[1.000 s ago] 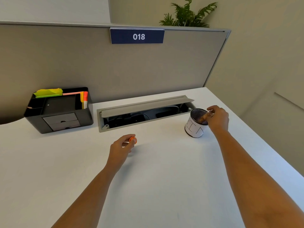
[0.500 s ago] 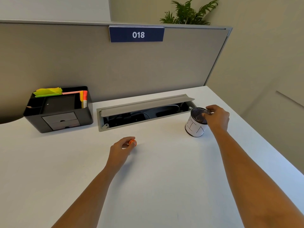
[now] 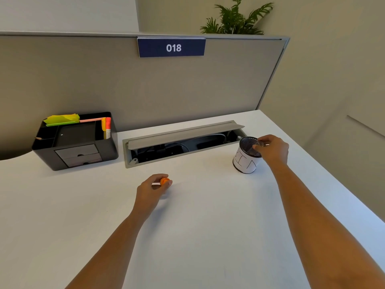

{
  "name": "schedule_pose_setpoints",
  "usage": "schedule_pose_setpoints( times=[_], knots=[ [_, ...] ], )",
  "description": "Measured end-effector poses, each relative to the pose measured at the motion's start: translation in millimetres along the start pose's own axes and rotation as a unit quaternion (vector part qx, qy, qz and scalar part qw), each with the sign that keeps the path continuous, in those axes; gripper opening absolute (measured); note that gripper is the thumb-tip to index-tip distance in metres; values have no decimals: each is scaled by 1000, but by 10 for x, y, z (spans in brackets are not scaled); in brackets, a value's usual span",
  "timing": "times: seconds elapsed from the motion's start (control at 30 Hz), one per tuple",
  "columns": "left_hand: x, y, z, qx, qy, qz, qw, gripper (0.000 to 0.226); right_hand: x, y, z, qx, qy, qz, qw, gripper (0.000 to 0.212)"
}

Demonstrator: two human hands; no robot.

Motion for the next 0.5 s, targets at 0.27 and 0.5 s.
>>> schedule_pose_setpoints(
  times=[0.27,0.5],
  knots=[
    [64,9,3,-2,-2,-10,1000,34,53,-3,-83,4,-108,78,991,27],
    [105,23,17,0,-19,-3,1000,35,55,27,-165,44,-154,91,983,29]
  ],
)
Point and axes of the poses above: each hand's wrist, its own y-axis away from the middle knuckle, its own z-axis out of the palm, x = y × z, the point moved 3 cm from there along -y, towards the middle knuckle, and after that the axes turned 9 degrees about z, right-handed, at the moved point
